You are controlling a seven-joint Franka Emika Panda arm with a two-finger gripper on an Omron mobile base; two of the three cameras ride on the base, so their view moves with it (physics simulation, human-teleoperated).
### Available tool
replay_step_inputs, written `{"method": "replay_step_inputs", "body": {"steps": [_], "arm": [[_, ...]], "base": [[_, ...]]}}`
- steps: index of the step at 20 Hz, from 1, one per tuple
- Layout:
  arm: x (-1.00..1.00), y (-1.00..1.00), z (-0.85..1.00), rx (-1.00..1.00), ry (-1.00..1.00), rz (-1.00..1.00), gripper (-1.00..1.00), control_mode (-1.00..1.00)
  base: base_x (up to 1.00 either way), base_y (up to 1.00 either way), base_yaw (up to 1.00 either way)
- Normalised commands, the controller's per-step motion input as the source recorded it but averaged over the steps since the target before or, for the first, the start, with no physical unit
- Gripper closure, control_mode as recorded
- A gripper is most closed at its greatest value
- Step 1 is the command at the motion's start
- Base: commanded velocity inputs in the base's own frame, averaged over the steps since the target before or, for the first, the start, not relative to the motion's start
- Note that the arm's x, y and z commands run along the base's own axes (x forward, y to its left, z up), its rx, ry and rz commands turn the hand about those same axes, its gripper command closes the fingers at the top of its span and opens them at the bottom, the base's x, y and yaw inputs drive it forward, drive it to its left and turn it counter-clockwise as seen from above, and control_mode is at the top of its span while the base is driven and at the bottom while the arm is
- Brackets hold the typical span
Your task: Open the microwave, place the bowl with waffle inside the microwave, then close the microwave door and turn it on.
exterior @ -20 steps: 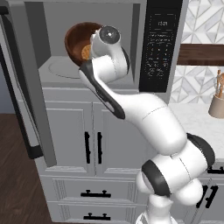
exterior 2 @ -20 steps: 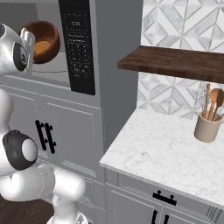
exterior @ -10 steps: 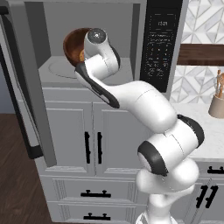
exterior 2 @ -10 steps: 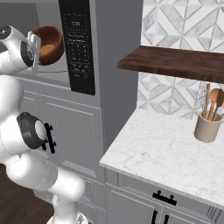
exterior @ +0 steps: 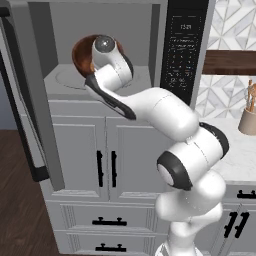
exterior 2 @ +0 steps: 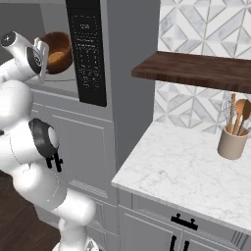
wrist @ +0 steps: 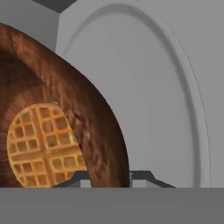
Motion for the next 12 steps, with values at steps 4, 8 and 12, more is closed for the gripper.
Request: {"method": "replay_step_inputs", "body": {"steps": [4, 8, 12], "arm": [[0.22, 0.00, -0.14, 0.00, 0.00, -0.03, -1.00, -1.00], [0.08, -0.02, -0.12, 0.00, 0.00, -0.05, -1.00, -1.00], [0.01, -0.10, -0.05, 0.05, -0.04, -0.04, -1.00, -1.00]], "base": [[0.00, 0.00, 0.00], [0.00, 0.00, 0.00], [0.00, 0.00, 0.00]]}}
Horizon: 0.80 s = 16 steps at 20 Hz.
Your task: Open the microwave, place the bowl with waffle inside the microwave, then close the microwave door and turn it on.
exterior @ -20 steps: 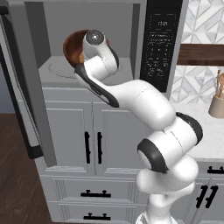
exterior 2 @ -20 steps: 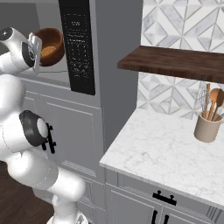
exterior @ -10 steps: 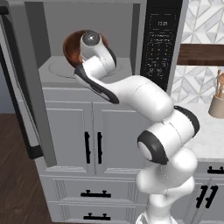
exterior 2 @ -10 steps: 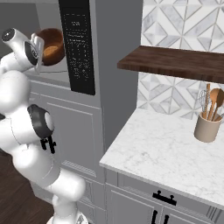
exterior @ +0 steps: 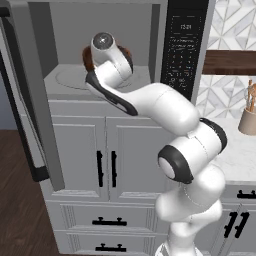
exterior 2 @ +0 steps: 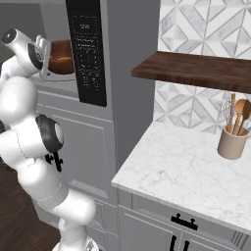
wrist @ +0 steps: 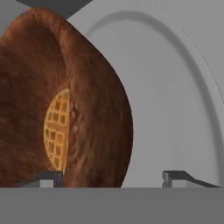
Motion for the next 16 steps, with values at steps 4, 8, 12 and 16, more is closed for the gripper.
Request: {"method": "replay_step_inputs", "body": {"steps": [4, 8, 12, 16], "arm": [[-0.14, -0.02, 0.00, 0.11, -0.20, -0.01, -1.00, -1.00], [-0.68, 0.00, 0.11, 0.25, -0.48, 0.00, -1.00, -1.00], [-0.83, -0.06, 0.01, 0.25, -0.47, 0.00, -1.00, -1.00], [-1.00, -0.01, 0.00, 0.05, -0.18, 0.00, -1.00, -1.00]], "base": [[0.00, 0.00, 0.00], [0.00, 0.00, 0.00], [0.00, 0.00, 0.00], [0.00, 0.00, 0.00]]}}
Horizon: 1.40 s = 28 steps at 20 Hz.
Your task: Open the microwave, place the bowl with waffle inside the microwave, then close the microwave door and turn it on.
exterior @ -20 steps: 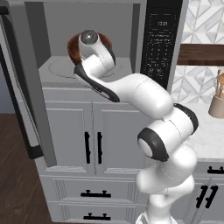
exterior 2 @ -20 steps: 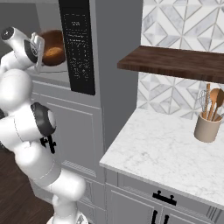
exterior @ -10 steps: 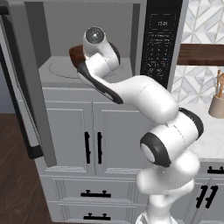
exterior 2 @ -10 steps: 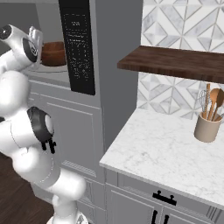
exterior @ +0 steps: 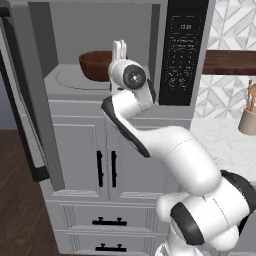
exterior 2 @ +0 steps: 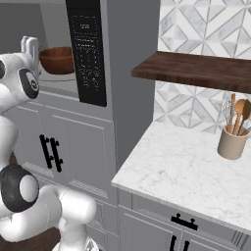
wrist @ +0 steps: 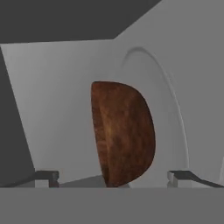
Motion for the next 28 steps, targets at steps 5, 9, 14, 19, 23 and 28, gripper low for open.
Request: {"method": "replay_step_inputs", "body": {"steps": [5, 9, 14, 19, 23, 28], "arm": [[-1.00, 0.00, 0.21, -0.14, -0.05, 0.07, -1.00, -1.00], [-1.00, 0.00, 0.36, -0.30, 0.00, 0.11, -1.00, -1.00], [-1.00, 0.00, 0.04, -0.46, 0.03, 0.03, -1.00, -1.00], [-0.87, 0.00, -0.25, -0.55, 0.04, 0.00, -1.00, -1.00], [-0.46, -0.14, -0.21, -0.47, 0.01, -0.01, -1.00, -1.00], [0.01, -0.55, -0.52, -0.27, -0.07, -0.08, -1.00, -1.00]], "base": [[0.00, 0.00, 0.00], [0.00, 0.00, 0.00], [0.00, 0.00, 0.00], [0.00, 0.00, 0.00], [0.00, 0.00, 0.00], [0.00, 0.00, 0.00]]}}
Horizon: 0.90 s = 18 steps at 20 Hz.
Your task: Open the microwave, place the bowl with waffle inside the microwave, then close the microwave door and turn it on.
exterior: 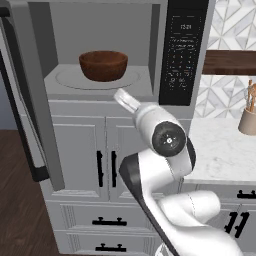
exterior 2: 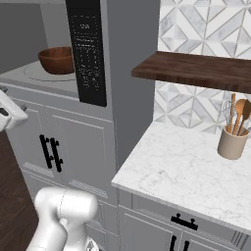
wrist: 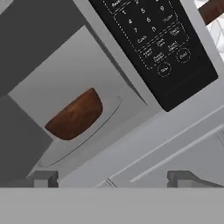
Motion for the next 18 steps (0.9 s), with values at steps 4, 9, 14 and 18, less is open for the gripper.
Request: {"method": "replay_step_inputs", "body": {"steps": [4, 9, 14, 18], "arm": [[-0.06, -0.32, -0.45, -0.25, -0.16, -0.16, -1.00, -1.00], [-0.34, 0.02, -0.36, -0.29, -0.35, -0.20, -1.00, -1.00], [-0.10, 0.10, -0.33, -0.17, -0.23, -0.19, -1.00, -1.00], [0.08, 0.00, -0.57, -0.05, -0.13, -0.18, -1.00, -1.00]], "base": [[0.00, 0.00, 0.00], [0.00, 0.00, 0.00], [0.00, 0.00, 0.00], [0.00, 0.00, 0.00]]}}
